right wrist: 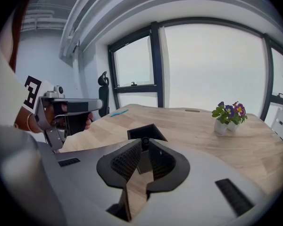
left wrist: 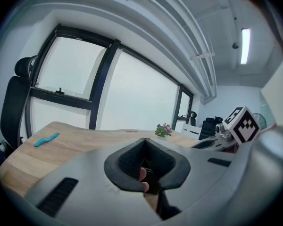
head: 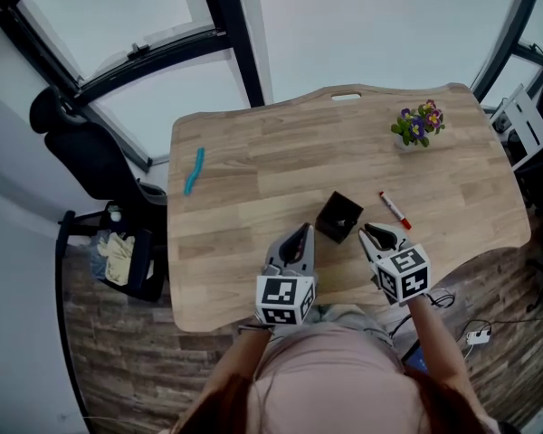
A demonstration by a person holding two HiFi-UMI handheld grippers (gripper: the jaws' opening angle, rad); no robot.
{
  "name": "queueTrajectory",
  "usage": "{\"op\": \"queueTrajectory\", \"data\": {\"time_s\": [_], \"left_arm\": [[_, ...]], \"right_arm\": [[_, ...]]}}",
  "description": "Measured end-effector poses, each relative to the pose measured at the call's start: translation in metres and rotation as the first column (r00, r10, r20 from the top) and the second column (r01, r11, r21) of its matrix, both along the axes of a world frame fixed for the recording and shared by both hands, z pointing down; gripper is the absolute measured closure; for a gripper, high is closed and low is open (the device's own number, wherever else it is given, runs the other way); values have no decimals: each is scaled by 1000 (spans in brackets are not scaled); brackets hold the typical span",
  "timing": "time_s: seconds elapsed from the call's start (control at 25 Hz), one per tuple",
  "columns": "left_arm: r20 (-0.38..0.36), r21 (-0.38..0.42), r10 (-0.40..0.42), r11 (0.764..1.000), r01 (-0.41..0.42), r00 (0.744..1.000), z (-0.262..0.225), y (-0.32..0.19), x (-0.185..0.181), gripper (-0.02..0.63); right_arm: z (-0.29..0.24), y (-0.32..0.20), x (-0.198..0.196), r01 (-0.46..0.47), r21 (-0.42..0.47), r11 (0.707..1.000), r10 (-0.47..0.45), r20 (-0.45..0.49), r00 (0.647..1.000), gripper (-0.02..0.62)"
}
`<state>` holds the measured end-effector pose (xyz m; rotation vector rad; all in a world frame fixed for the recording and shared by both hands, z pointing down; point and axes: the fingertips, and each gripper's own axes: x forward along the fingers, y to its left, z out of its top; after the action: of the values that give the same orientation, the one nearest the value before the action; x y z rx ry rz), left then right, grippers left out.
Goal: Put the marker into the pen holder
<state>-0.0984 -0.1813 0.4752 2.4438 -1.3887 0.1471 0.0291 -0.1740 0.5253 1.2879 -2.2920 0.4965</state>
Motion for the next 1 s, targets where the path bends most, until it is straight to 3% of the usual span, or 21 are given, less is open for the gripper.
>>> {"op": "queueTrajectory", "data": {"time_s": [0.36, 1.0], "left_arm": [[-13, -10, 23, 1000, -23, 1000, 2, 4, 22, 604], [4, -24, -88, 996, 88, 996, 0, 4, 63, 604]], "right_arm": [[5, 5, 24, -37, 3, 999, 37, -4, 999, 551], [13, 4, 76, 50, -24, 998, -50, -12, 999, 551]]}}
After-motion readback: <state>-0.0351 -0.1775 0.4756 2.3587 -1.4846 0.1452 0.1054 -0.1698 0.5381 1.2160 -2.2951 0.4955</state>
